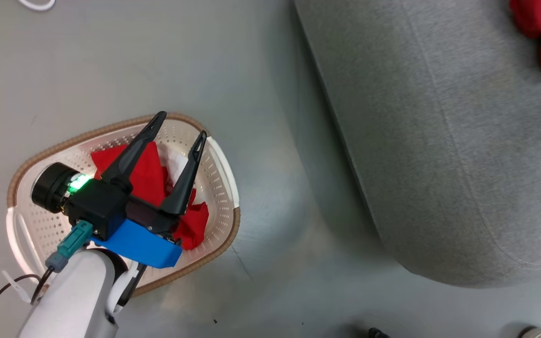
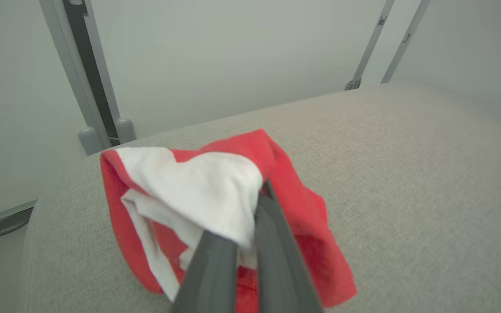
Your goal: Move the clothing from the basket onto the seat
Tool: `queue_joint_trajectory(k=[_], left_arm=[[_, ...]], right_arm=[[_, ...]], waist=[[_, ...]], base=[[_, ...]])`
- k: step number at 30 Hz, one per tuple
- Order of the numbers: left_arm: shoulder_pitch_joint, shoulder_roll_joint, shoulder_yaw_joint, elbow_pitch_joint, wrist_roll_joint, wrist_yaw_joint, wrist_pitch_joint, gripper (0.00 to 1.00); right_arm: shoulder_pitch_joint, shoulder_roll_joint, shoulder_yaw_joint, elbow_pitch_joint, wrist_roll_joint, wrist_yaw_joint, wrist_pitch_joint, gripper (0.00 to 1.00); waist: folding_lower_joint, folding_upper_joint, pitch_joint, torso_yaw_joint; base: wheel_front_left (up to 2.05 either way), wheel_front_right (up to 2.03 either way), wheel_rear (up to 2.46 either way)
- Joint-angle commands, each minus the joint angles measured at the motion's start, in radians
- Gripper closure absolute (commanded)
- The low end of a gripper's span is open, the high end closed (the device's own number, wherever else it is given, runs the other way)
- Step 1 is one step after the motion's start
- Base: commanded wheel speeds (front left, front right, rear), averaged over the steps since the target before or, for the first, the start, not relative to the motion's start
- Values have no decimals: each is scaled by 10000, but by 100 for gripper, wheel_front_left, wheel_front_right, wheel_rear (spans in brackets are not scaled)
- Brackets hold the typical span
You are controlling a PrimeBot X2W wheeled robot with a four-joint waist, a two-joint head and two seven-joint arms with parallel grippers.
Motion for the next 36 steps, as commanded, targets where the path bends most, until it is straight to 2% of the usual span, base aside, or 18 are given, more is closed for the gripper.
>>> queue_joint_trajectory(k=[1, 10, 11, 12, 13, 14, 24, 36], left_arm=[[-160, 68, 71, -105, 27, 73, -13, 0], [-32, 117, 59, -9, -134, 99, -164, 0], [-14, 126, 63, 19, -155, 97, -174, 0], [7, 131, 74, 61, -187, 104, -195, 0], [25, 115, 62, 105, -207, 119, -222, 0], [33, 85, 42, 160, -213, 133, -255, 0], [549, -461, -52, 1225, -660, 155, -727, 0], [1973, -1308, 510, 2737, -1177, 230, -1040, 0]], right_arm=[[230, 48, -171, 315, -27, -8, -210, 100], [329, 66, -444, 1461, -246, -7, -949, 100], [312, 43, -400, 1536, -310, -7, -979, 97], [295, 43, -384, 1621, -337, -7, -1012, 65], [285, 25, -374, 1685, -374, -7, -1049, 22], [296, 2, -358, 1737, -403, -7, -1064, 0], [1183, -180, 212, 1751, -671, -8, -1246, 0], [3854, 188, 1715, -162, -760, -7, -1243, 0]], waist=[[-3, 0, 334, 305], [-3, 0, 136, 490], [-3, 0, 93, 496], [-3, 0, 45, 500], [-3, 0, -14, 510], [-3, 0, -87, 525], [-3, 0, -1654, 878], [-3, 0, -4618, 1562]], base=[[0, 0, 0], [0, 0, 0], [0, 0, 0], [0, 0, 0], [0, 0, 0], [0, 0, 0], [0, 0, 0], [0, 0, 0]])
